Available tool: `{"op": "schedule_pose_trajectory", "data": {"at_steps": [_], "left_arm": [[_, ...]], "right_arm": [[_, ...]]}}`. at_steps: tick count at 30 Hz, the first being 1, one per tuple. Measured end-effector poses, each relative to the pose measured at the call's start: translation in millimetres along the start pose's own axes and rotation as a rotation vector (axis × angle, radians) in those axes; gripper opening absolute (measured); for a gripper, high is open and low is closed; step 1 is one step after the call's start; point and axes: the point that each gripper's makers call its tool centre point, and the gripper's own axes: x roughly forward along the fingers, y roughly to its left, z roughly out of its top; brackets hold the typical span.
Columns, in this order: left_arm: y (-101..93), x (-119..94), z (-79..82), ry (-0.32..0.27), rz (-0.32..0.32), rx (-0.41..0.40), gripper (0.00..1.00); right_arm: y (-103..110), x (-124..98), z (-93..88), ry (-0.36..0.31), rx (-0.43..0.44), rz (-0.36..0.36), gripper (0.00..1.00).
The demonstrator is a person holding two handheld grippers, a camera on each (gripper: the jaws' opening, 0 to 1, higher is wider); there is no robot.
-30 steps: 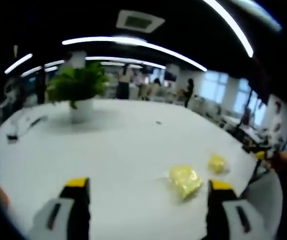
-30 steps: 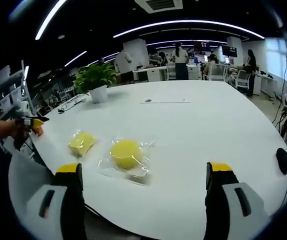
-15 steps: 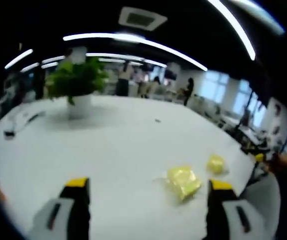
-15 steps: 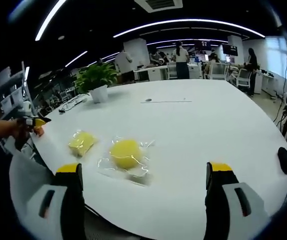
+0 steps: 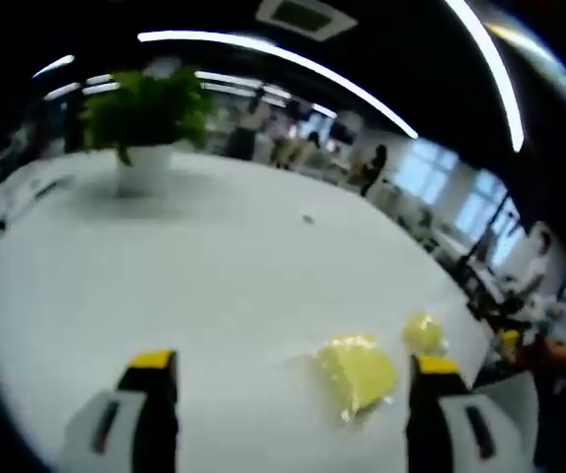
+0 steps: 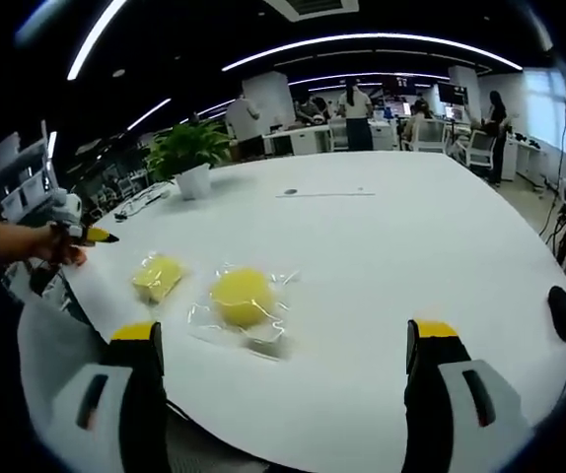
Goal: Compare the silicone blocks by pressing each to a similar depth, holding the contact briefly, and releasing to observe deformation and rebound differences across the visible hardness samples.
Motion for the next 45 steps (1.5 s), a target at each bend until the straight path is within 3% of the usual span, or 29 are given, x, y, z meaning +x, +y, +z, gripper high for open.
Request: {"op": "schedule_pose_trajectory", "data": {"at_steps": [10, 12, 18, 21, 25, 28, 31, 33, 39, 42, 45], "left_arm": [[5.4, 35, -13.9, 0.056, -0.041, -0.068, 1.00], [2.6, 42, -16.6, 0.055, -0.067, -0.145, 1.00], [5.7, 57, -25.7, 0.045, -0.056, -0.214, 0.90], [-1.4, 66, -25.8, 0.051, -0.099, -0.278, 0.82], [-7.9, 81, -27.3, 0.080, -0.143, -0.319, 0.63], [-17.9, 86, -26.7, 0.091, -0.199, -0.402, 0.49], [-24.1, 87, -28.6, 0.110, -0.214, -0.374, 0.39], [-32.7, 85, -30.5, 0.130, -0.256, -0.384, 0.30], [-35.9, 84, -33.6, 0.155, -0.275, -0.386, 0.07], [-36.8, 82, -34.4, 0.171, -0.283, -0.471, 0.05], [-31.5, 82, -36.2, 0.160, -0.273, -0.355, 0.08]], "right_arm": [[-4, -4, 1.7, -0.002, -0.013, -0.012, 0.96], [-5, -3, 1.6, -0.006, -0.005, -0.011, 0.96], [-3, 3, -2.8, 0.003, -0.001, 0.007, 0.96], [0, 3, -2.4, 0.001, 0.003, 0.014, 0.96], [1, 1, -2.4, 0.000, 0.007, 0.014, 0.96], [-1, 0, -1.8, -0.005, 0.027, 0.007, 0.96], [-1, -1, -2.8, -0.004, 0.029, 0.003, 0.96], [-2, -1, -5.4, 0.003, 0.028, 0.002, 0.96], [0, 0, -6.0, 0.009, 0.033, 0.005, 0.96], [3, 2, -3.3, 0.004, 0.039, 0.014, 0.96], [3, 3, -0.5, -0.004, 0.048, 0.015, 0.96]]}}
